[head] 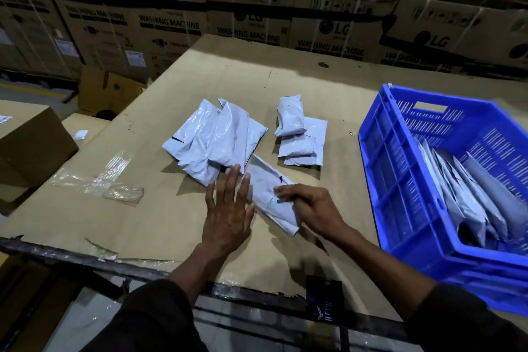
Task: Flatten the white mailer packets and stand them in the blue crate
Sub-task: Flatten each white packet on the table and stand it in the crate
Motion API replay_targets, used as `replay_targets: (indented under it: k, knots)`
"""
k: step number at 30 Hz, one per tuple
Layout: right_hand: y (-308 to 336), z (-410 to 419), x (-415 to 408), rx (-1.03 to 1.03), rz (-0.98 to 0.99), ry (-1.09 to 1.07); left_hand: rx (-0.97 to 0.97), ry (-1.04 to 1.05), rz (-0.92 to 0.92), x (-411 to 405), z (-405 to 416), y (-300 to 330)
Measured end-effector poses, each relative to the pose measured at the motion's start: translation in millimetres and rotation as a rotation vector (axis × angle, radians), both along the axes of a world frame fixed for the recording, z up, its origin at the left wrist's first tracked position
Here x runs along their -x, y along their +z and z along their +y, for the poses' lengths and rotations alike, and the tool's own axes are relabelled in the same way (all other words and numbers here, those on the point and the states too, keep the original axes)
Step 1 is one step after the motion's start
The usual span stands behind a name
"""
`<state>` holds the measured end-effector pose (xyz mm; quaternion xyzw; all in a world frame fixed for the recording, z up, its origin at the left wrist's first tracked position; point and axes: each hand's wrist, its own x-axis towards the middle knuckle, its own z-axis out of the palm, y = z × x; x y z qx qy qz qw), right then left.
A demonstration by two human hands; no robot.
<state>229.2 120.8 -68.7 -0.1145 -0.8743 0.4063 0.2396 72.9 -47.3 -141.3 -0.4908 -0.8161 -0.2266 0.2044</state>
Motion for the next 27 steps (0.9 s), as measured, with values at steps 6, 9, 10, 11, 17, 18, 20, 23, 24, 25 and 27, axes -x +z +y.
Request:
replay_targets:
  k: [6, 9, 10, 11, 17, 18, 20, 23, 24, 25, 27]
  knots:
    - [19.5, 25.2, -1.0, 0.333, -0.422, 0.091, 0.148, -0.214, -0.071, 4.9, 3.6, -12.5]
    - [1.1, 28.6, 6.4, -0.092, -0.427, -0.050, 0.244, -0.195, -0.088, 4.8, 7.1, -14.1]
    - [-6.5, 23.3, 8.3, -0.203, -0.396, -0.108, 0.246, -0.186, -0.088, 4.8, 7.8, -13.2]
    - [-14.5, 15.8, 9.2, -0.262, -0.363, -0.135, 0.241, -0.179, -0.088, 4.6, 8.3, -12.2]
    - [-70.5, -21.3, 6.1, -0.699, -0.405, -0.128, 0.258, -0.164, -0.053, 4.3, 8.6, -13.8]
    - [-73.1, -22.5, 5.7, -0.715, -0.378, -0.157, 0.262, -0.172, -0.047, 4.2, 8.6, -15.5]
    - [-76.8, -22.2, 7.7, -0.761, -0.305, -0.181, 0.267, -0.194, -0.050, 5.0, 8.9, -17.5]
    - [-84.3, -19.1, 8.2, -0.817, -0.185, -0.186, 0.274, -0.215, -0.060, 5.8, 9.0, -20.0]
    - [-85.4, -18.9, 7.9, -0.826, -0.151, -0.190, 0.273, -0.217, -0.069, 5.5, 9.0, -20.5]
    - [-86.8, -18.6, 7.7, -0.832, -0.126, -0.195, 0.273, -0.216, -0.080, 5.6, 9.5, -21.1]
    - [-87.1, -18.2, 7.0, -0.842, -0.101, -0.202, 0.278, -0.206, -0.100, 4.6, 9.6, -22.2]
